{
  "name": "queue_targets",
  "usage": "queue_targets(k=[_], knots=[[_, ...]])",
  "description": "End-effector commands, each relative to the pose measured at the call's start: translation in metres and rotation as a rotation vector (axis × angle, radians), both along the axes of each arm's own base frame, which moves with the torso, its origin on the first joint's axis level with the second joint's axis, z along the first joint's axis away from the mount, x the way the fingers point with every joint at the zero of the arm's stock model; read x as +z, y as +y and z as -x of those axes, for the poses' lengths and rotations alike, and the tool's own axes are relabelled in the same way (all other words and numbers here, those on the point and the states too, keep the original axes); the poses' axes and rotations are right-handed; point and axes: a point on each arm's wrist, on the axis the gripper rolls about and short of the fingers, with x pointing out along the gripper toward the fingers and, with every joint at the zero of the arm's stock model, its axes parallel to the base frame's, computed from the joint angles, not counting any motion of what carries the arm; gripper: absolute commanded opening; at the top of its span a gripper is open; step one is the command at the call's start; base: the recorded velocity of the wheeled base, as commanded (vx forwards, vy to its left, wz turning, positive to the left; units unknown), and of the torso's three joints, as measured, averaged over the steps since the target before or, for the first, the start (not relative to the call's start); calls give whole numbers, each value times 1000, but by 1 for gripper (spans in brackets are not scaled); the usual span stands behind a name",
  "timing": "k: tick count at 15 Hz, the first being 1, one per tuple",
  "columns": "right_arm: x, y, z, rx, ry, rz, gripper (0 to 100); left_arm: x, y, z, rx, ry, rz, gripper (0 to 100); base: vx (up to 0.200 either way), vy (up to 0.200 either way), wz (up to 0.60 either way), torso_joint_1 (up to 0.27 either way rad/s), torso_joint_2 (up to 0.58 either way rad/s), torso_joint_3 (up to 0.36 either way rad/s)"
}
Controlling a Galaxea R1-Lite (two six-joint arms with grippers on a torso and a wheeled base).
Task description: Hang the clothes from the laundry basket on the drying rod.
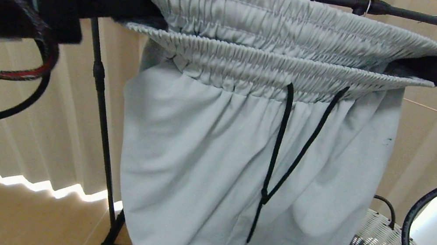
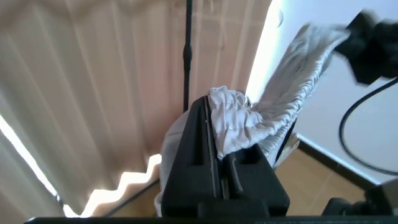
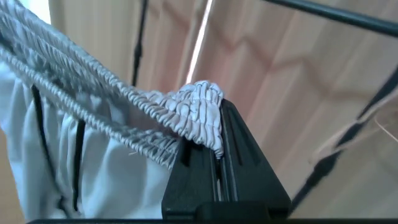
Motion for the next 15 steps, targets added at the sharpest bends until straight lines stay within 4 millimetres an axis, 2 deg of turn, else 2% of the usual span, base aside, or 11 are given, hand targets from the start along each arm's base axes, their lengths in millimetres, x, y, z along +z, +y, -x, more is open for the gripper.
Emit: queue_targets(k=[1, 4, 7, 9, 12, 14, 15], knots=[[-9, -4, -12, -44, 35, 19, 0, -19, -17, -19, 4, 62, -56, 0, 0, 0, 0, 0, 0, 0], [-25, -12, -23, -103, 88, 43, 0, -37, -34, -36, 0, 115, -107, 0, 0, 0, 0, 0, 0, 0], [-29, -12, -26, -106, 102, 50, 0, -45, -40, -45, 14, 133, -125, 0, 0, 0, 0, 0, 0, 0], [-32, -6, -40, -106, 115, 54, 0, -50, -37, -58, 96, 145, -140, 0, 0, 0, 0, 0, 0, 0], [-35, 2, -58, -106, 119, 56, 0, -49, -30, -64, 134, 136, -147, 0, 0, 0, 0, 0, 0, 0], [-40, 0, -63, -119, 123, 56, 0, -48, -26, -66, 149, 127, -152, 0, 0, 0, 0, 0, 0, 0], [-43, -6, -59, -135, 142, 65, 0, -46, -24, -67, 156, 122, -146, 0, 0, 0, 0, 0, 0, 0]])
